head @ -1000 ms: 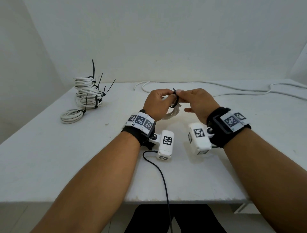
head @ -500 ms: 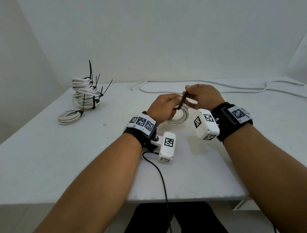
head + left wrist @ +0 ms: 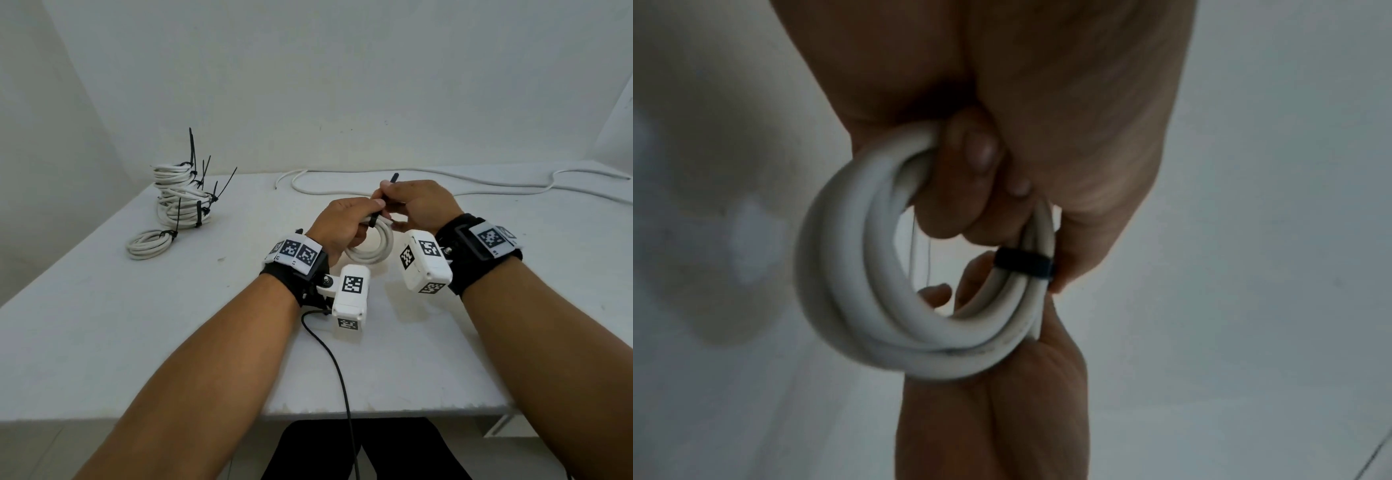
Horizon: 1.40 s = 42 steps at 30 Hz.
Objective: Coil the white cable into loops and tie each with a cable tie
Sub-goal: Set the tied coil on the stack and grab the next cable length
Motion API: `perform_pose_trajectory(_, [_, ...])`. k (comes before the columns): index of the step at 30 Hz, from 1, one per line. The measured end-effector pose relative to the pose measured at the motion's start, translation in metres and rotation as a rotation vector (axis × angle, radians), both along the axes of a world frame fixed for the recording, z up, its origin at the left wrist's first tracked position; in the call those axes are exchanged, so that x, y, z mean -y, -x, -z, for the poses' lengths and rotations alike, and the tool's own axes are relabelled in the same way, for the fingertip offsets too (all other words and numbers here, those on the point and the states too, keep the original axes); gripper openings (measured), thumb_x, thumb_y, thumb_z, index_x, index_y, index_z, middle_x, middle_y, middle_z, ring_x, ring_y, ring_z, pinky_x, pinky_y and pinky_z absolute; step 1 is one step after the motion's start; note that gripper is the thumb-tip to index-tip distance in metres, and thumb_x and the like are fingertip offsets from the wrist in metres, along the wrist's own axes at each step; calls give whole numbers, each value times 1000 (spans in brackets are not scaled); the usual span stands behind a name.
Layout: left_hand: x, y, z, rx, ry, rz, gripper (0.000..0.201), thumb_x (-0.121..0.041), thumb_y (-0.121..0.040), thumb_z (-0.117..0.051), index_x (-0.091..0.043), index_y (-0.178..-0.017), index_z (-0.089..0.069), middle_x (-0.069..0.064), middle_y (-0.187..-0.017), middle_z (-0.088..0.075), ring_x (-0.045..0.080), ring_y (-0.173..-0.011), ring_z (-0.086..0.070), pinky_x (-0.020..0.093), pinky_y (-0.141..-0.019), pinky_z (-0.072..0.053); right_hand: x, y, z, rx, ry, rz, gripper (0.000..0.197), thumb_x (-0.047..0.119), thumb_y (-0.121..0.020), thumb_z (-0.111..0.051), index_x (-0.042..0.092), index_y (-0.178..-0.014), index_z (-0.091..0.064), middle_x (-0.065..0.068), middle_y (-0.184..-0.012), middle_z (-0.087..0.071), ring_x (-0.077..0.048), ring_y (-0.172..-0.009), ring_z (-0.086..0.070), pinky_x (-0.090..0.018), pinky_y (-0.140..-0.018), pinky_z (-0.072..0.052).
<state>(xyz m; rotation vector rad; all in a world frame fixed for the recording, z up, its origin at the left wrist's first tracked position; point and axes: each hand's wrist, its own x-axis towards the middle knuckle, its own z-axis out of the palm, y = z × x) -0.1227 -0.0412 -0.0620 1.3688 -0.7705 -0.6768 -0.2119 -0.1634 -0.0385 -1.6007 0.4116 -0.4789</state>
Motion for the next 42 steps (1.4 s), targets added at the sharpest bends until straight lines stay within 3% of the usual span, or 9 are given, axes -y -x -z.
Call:
perform_pose_trajectory(4, [-2,-4,2,-26,-28,90,31,-21,-100,-50,-7,-77,-66,-5,-55,-35,4,-42,-21,17,-41,-16,2,0,4,-32,20,15,24,26,-96,-61,8,-84,-72,-5,-80,-70,-12,-72,-67,-35,-76,-51])
perform_pose_trajectory(8, [-7,-16,-2,-105,65,-27,27,-19,-99,-48,-7,-84,-67,0,-65,-52,4,-42,-28,15,-39,-20,9,-7,5,-141,134,79,34,46,-96,-53,21,-91,-76,7,-105,-74,-16,-111,-61,-45,-93,-44])
perform_pose_trajectory(12, [-16,-35,-9,-267,196,-208,21,-4,-94,-41,-9,-96,-61,5,-68,-58,11,-52,-49,21,-50,-41,18,-13,12,-536,414,-24,60,58,-92,-54,19,-137,-56,-3,-145,-48,-28,-131,-46,-41,-107,-39])
perform_pose_trajectory(16, [-24,-39,-6,89,-6,-296,36,5,-93,-39,-15,-120,-51,4,-82,-63,14,-71,-59,18,-64,-47,7,-20,36,-865,858,-209,79,60,-90,-55,36,-155,-17,0,-164,-9,-31,-150,-6,-49,-116,-27])
perform_pose_trajectory(20, [-41,-38,-4,317,-156,-303,28,-4,-97,-46,-16,-122,-43,-2,-87,-69,15,-84,-62,25,-79,-47,10,-22,42,-893,787,-178,101,75,-75,-58,38,-155,-9,5,-165,6,-30,-150,13,-53,-117,-24])
perform_pose_trajectory(26, [-117,-49,-19,491,-361,-423,21,-11,-95,-57,-13,-109,-42,-2,-97,-72,9,-74,-59,16,-51,-39,11,-24,47,-894,804,-162,99,69,-78,-61,37,-156,-8,3,-165,10,-30,-150,14,-52,-119,-18])
perform_pose_trajectory(30, [-171,-72,-17,536,-476,-531,28,-10,-85,-71,-18,-94,-47,9,-108,-72,24,-92,-68,31,-68,-51,12,-21,47,-899,810,-165,98,68,-81,-59,37,-156,-6,2,-165,10,-29,-150,14,-52,-121,-9])
perform_pose_trajectory(37, [-234,-111,-17,625,-657,-890,23,-28,-82,-71,-29,-83,-49,1,-106,-69,25,-91,-65,37,-80,-55,6,-18,41,-933,865,-167,94,68,-83,-56,36,-156,-5,0,-165,8,-31,-151,10,-49,-121,-1])
perform_pose_trajectory(42, [-237,-128,-20,718,-789,-957,17,-23,-85,-66,-29,-89,-51,0,-105,-65,29,-99,-60,42,-95,-46,10,-19,44,-914,833,-174,96,68,-83,-57,36,-156,-5,0,-165,8,-31,-150,13,-50,-121,-12])
